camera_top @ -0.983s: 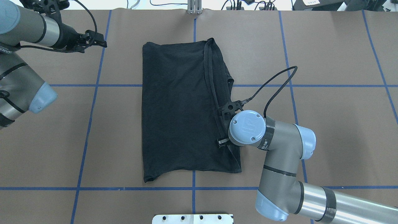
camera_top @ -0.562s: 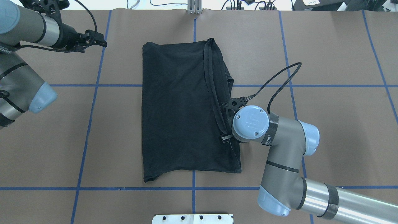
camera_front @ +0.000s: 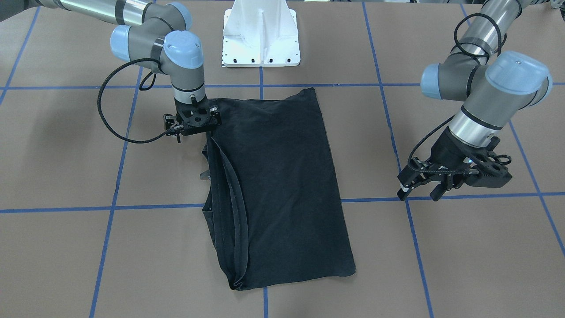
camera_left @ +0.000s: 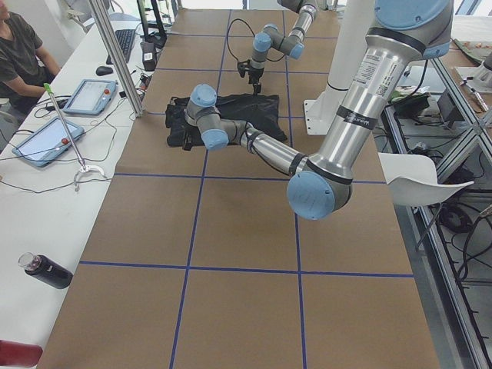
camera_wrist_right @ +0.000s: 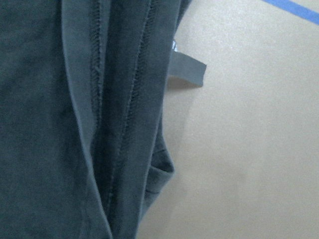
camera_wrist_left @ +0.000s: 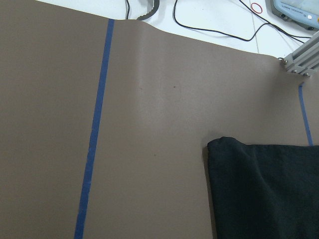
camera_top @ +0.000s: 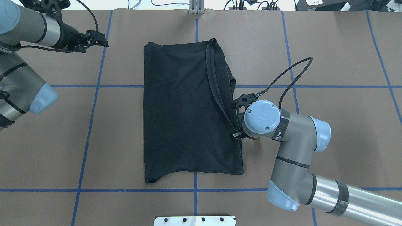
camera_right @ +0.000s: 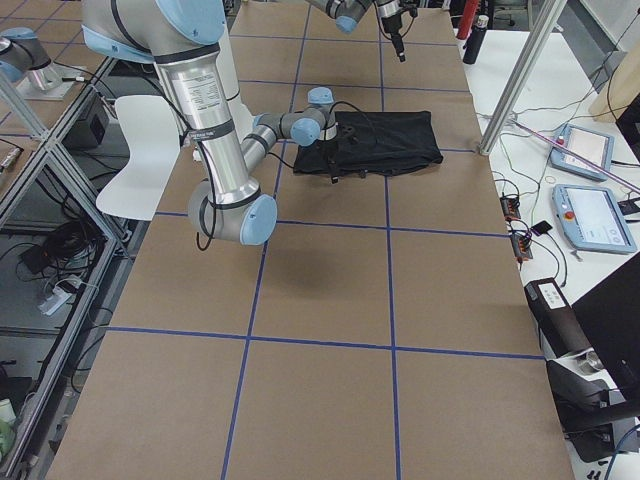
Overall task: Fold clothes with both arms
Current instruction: 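Slide the right gripper along the side edge toward the collar end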
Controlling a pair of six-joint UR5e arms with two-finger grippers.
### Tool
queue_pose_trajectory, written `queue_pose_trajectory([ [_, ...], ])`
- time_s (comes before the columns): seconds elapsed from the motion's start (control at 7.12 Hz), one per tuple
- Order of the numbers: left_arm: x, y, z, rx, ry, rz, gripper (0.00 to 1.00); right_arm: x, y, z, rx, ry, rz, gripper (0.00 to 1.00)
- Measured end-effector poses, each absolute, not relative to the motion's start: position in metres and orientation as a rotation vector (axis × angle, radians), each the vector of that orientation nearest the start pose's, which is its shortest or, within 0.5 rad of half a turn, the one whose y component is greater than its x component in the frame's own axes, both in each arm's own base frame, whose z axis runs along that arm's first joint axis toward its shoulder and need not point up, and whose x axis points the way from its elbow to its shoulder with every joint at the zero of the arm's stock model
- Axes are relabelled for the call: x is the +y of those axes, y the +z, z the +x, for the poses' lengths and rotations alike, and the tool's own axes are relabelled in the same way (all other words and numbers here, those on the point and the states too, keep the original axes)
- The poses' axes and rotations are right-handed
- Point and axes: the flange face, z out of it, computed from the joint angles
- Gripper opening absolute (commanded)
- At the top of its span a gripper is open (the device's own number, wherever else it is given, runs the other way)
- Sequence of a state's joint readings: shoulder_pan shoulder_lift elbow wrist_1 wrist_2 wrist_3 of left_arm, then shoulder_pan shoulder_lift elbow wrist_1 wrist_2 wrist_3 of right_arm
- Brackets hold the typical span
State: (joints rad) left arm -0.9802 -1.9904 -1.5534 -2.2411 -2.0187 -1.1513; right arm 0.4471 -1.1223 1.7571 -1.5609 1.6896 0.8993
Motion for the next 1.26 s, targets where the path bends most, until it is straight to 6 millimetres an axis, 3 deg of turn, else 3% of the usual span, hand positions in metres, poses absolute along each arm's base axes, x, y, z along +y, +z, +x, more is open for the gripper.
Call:
queue_pose_trajectory([
  [0.28,-0.599,0.352,0.293,1.068,-0.261,0.37,1.0,-0.395,0.334,-0.515,-0.61,-0.257,0.241,1.0],
  [0.7,-0.6,0.351,0.294,1.068,-0.261,0.37,1.0,-0.414,0.302,-0.5,-0.675,-0.239,0.248,1.0],
  [0.98,-0.6,0.351,0.294,1.068,-0.26,0.37,1.0,-0.425,0.277,-0.514,-0.693,-0.241,0.272,1.0],
  [1.26,-0.6,0.352,0.294,1.068,-0.26,0.369,1.0,-0.438,0.266,-0.537,-0.68,-0.239,0.277,1.0],
])
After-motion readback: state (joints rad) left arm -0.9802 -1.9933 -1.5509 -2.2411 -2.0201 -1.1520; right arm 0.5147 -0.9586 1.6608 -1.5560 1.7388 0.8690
